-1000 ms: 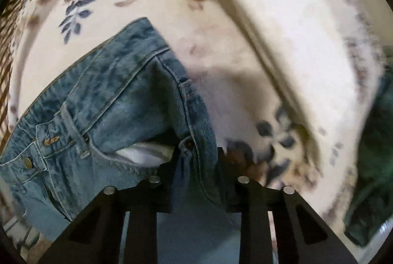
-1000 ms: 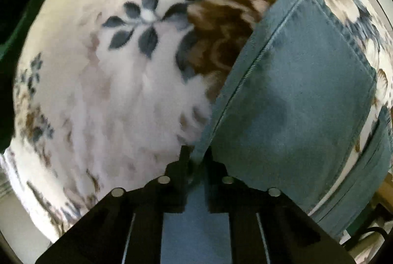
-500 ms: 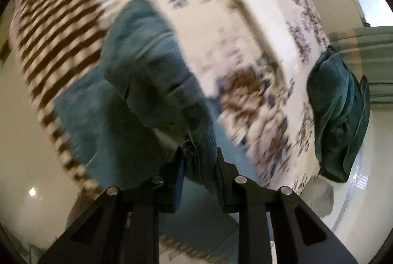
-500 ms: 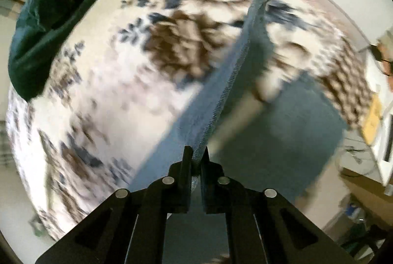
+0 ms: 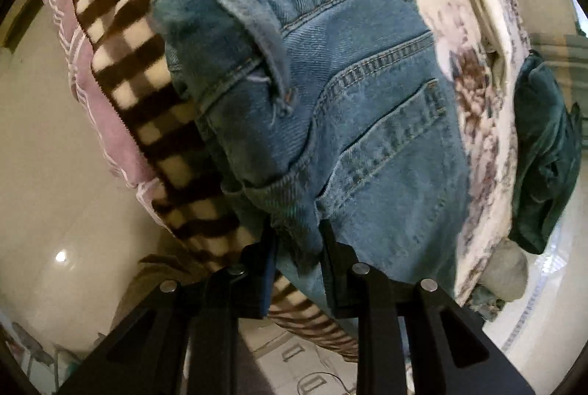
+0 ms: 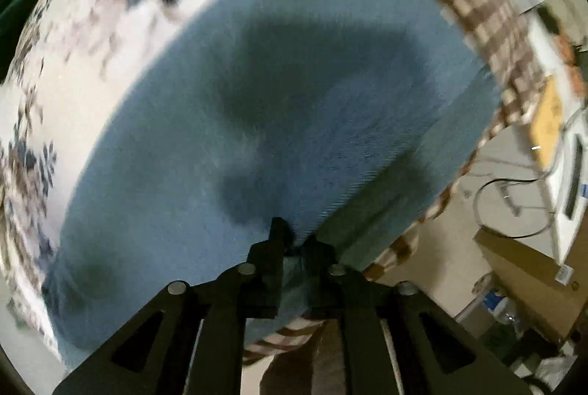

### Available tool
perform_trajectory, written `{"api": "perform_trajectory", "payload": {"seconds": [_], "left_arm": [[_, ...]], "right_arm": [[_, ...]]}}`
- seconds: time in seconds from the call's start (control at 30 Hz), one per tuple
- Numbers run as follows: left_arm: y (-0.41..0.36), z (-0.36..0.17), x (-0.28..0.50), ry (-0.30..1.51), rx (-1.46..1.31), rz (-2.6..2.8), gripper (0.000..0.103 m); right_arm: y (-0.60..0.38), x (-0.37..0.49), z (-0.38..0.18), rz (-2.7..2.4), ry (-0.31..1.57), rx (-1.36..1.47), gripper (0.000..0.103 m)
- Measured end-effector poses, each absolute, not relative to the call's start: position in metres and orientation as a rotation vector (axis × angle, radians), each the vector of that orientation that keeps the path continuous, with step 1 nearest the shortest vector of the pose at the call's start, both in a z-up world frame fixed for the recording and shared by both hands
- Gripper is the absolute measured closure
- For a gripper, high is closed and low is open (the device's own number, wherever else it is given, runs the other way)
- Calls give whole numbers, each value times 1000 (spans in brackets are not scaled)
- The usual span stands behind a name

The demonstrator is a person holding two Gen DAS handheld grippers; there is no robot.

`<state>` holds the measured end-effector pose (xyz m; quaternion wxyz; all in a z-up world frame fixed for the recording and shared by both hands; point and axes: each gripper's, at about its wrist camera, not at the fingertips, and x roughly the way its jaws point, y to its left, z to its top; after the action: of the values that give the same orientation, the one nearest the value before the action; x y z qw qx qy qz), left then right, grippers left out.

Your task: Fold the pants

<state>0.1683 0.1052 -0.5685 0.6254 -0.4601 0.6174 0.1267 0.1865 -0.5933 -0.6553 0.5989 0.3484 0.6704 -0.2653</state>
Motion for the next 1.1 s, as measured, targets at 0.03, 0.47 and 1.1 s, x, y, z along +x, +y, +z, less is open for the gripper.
{"api": "perform_trajectory", "payload": {"seconds": [0.03,0.47,1.1], "left_arm": [[106,-563,166,1420,-1061,294,81],[31,-509,184,1351,-779,354,36],[-98,-535,201,1484,-577,176,36]], "right_arm": [[-598,179,-653,-593,1542,836,60],[-727,106,-605,-734,1212,1081,36],[-724,103,-585,-743,1220,942,99]]}}
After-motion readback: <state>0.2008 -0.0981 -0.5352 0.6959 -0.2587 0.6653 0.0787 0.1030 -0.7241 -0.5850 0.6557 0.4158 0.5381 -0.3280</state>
